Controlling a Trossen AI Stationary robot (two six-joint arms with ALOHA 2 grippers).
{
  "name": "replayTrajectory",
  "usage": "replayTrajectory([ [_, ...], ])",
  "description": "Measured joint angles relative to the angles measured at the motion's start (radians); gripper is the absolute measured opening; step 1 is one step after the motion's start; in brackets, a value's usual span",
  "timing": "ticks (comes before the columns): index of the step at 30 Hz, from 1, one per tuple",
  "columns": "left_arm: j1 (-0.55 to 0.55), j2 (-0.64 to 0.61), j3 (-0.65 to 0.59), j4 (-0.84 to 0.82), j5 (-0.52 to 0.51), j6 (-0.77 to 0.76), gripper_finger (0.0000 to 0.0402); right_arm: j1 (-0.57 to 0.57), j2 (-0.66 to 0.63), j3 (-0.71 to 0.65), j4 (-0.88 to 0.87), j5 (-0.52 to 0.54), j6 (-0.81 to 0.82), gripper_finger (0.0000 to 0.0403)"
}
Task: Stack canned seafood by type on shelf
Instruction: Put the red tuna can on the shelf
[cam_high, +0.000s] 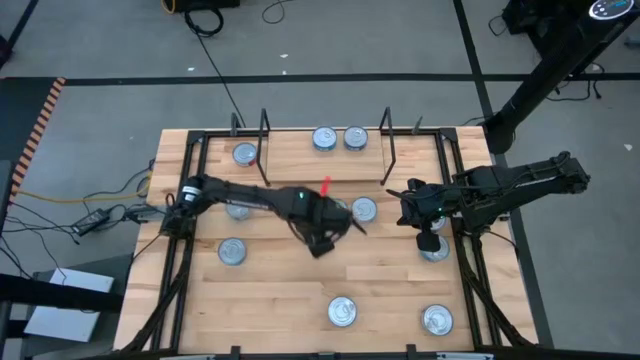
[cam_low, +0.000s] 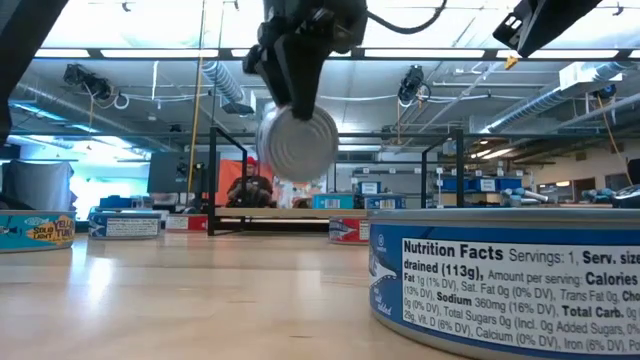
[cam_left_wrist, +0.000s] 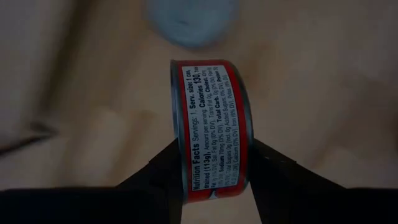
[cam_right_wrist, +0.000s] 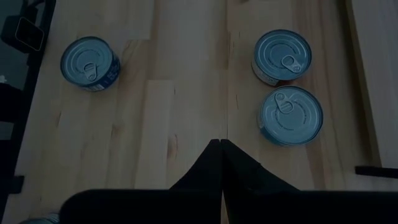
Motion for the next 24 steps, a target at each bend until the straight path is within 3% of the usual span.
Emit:
replayTrajectory([
  [5,0.084,0.000,0.099,-0.144,-0.170,0.040,0.0146,0.000,0.000,0.000,0.000,0.000,0.016,0.0006],
  [14,0.231,0.007,0.116,-0.148,-0.430,0.209,0.0146,0.000,0.000,0.000,0.000,0.000,0.017,0.0006],
  [24,0.349,0.098,0.114,-0.127,-0.542,0.421,0.0146,-0.004,0.000,0.000,0.012,0.000,0.024,0.0006],
])
